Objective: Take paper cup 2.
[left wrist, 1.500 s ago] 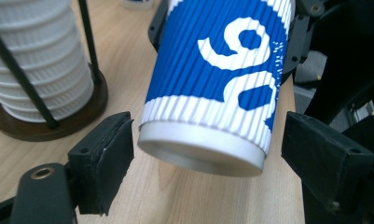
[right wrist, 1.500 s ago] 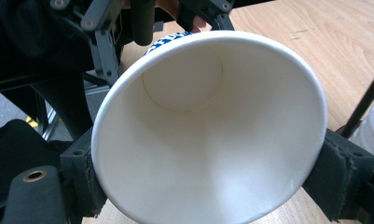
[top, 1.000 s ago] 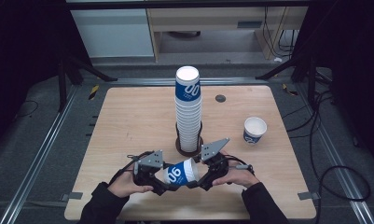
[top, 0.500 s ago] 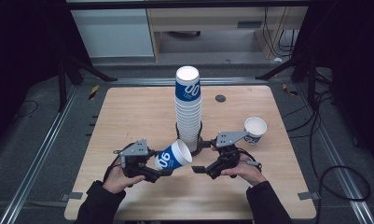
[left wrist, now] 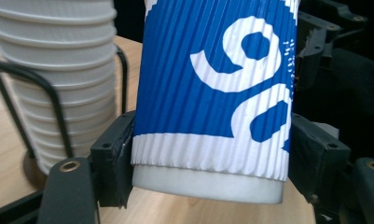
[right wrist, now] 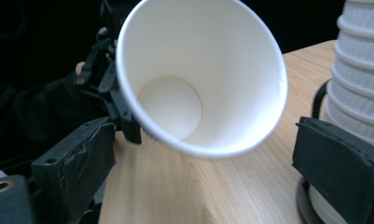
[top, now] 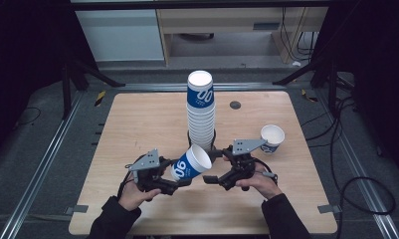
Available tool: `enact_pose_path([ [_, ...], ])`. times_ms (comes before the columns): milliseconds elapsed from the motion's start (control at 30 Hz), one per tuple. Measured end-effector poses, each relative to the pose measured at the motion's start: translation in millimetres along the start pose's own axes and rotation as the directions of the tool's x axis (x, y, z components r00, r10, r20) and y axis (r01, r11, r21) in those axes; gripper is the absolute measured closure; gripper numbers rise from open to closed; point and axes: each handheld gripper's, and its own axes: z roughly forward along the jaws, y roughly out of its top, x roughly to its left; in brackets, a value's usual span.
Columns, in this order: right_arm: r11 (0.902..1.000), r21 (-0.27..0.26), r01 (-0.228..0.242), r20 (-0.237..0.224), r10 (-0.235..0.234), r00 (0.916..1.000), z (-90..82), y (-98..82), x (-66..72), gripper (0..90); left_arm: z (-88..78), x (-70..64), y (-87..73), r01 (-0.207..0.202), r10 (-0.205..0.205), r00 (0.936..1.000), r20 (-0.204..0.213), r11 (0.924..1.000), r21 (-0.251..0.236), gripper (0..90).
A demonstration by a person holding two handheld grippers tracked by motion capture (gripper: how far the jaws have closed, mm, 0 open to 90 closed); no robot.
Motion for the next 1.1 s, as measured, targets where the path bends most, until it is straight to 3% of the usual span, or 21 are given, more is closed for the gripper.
enact_pose_path([
  [233,0.9997,-0.016,-0.02,-0.057,0.019,0.9982,5.2,-0.4,2.4,6.0,6.1,-6.2,-0.7,-0.019,0.019,0.9995,0.027,0.9998,0.002,26.5],
  [600,0.9991,-0.019,-0.038,-0.095,0.036,0.9948,12.9,-2.1,3.6,10.8,13.1,-12.0,-2.7,-0.049,0.049,0.9982,0.035,0.9987,0.014,26.5],
  [1100,0.9982,-0.029,-0.053,-0.113,0.05,0.9923,18.4,-3.4,4.7,17.8,15.6,-12.6,-4.2,-0.056,0.055,0.9977,0.039,0.998,0.027,26.4],
])
